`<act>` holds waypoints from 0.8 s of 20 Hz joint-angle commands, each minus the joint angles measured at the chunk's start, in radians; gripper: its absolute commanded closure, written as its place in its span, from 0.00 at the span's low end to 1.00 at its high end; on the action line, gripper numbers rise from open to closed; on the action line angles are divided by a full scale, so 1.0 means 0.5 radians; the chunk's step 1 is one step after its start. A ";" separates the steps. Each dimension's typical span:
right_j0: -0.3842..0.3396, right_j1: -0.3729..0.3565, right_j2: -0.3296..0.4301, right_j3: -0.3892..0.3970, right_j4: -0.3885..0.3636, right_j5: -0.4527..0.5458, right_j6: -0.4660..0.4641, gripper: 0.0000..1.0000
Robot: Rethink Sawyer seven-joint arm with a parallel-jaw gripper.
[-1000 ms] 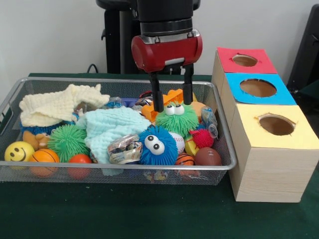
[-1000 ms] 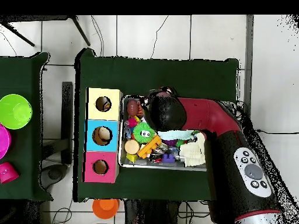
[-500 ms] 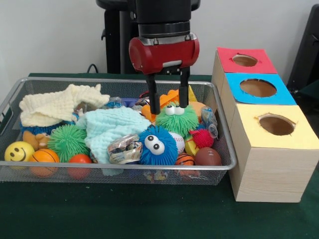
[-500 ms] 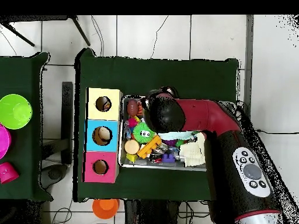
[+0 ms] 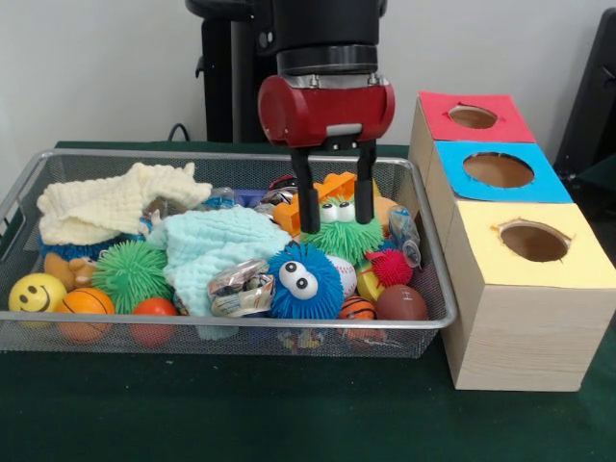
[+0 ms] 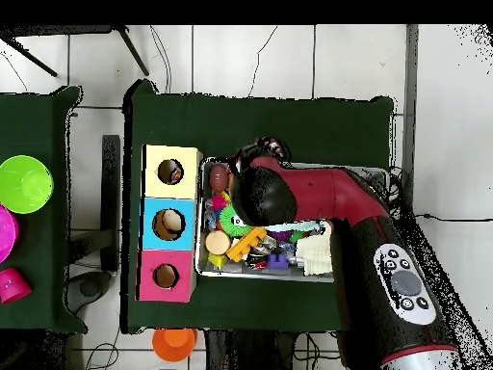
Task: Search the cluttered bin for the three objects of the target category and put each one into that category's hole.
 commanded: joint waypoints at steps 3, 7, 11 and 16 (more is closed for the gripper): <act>0.085 0.164 -0.043 0.129 -0.151 0.109 0.105 0.00; 0.126 0.194 -0.082 0.087 -0.173 0.218 0.072 0.00; 0.161 0.196 -0.151 0.043 -0.214 0.255 0.046 0.00; 0.175 0.179 -0.195 0.030 -0.257 0.223 0.059 0.00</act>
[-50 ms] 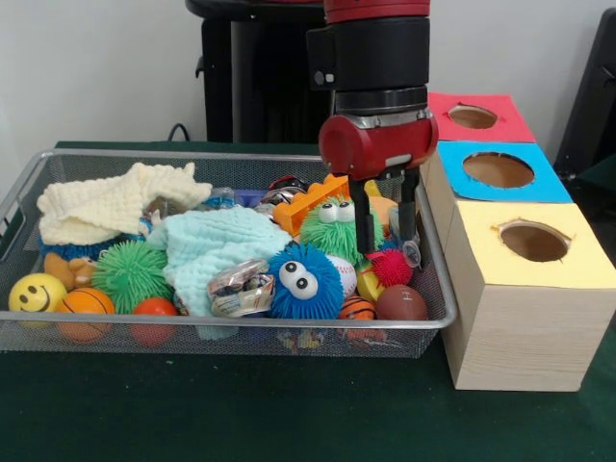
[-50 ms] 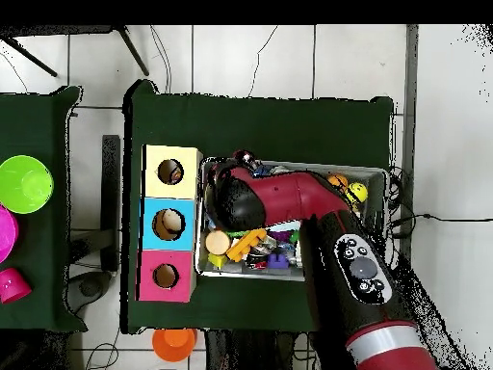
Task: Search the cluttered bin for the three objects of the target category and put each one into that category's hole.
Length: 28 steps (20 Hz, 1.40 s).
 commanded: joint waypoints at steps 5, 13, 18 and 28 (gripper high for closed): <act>0.074 0.063 -0.234 -0.032 -0.206 0.241 0.083 0.00; 0.141 0.075 -0.357 -0.092 -0.267 0.187 0.114 0.00; 0.134 0.067 -0.358 -0.075 -0.285 0.054 0.148 0.00; 0.148 0.109 -0.378 -0.076 -0.288 -0.026 0.172 0.00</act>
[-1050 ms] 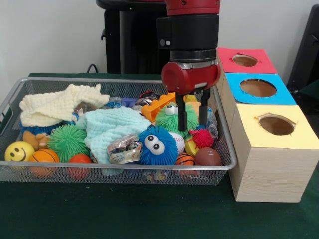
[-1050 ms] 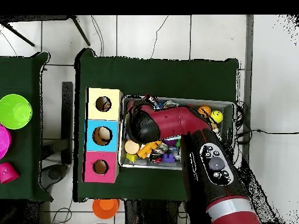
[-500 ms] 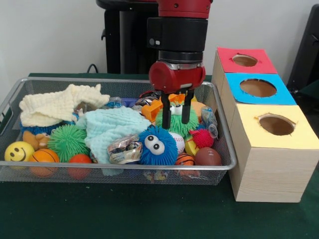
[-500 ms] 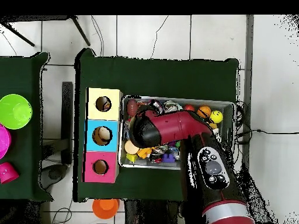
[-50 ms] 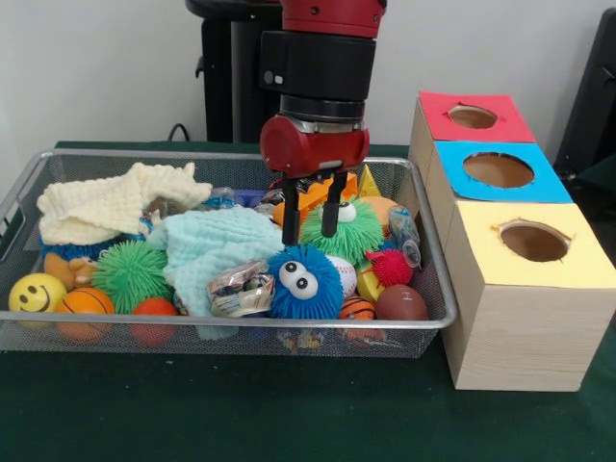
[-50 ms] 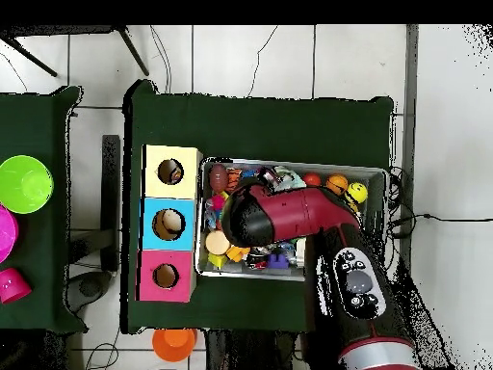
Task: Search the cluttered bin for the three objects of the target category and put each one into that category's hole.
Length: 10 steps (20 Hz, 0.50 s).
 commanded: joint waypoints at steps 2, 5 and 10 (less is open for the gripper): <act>-0.001 0.137 0.001 -0.062 -0.097 -0.016 0.159 0.00; -0.011 0.162 0.030 -0.051 -0.083 -0.008 0.146 0.00; 0.003 0.168 0.025 -0.040 -0.081 -0.005 0.153 0.00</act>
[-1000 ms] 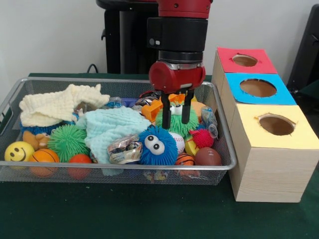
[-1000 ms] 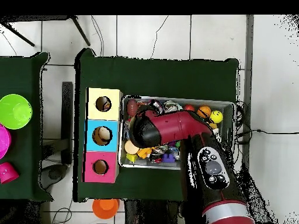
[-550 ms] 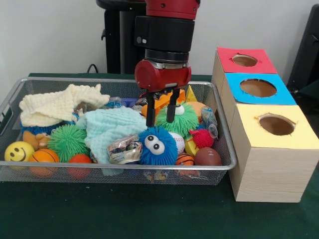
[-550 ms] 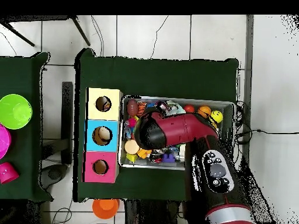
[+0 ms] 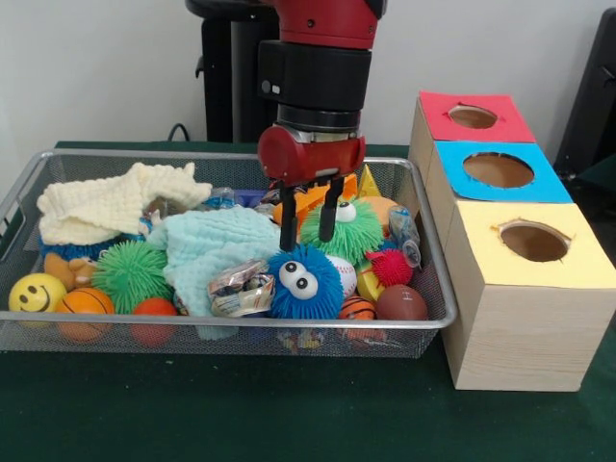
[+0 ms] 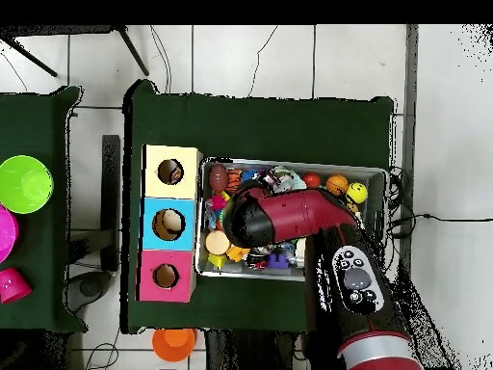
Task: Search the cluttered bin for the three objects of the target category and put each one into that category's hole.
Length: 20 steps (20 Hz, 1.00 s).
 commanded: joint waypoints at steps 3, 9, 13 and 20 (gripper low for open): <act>0.025 0.120 -0.001 -0.056 -0.102 -0.009 0.157 0.00; 0.081 0.157 -0.077 -0.115 -0.136 -0.024 0.173 0.00; 0.092 0.211 -0.107 -0.161 -0.153 -0.067 0.171 0.00; 0.114 0.306 -0.184 -0.223 -0.195 -0.185 0.184 0.00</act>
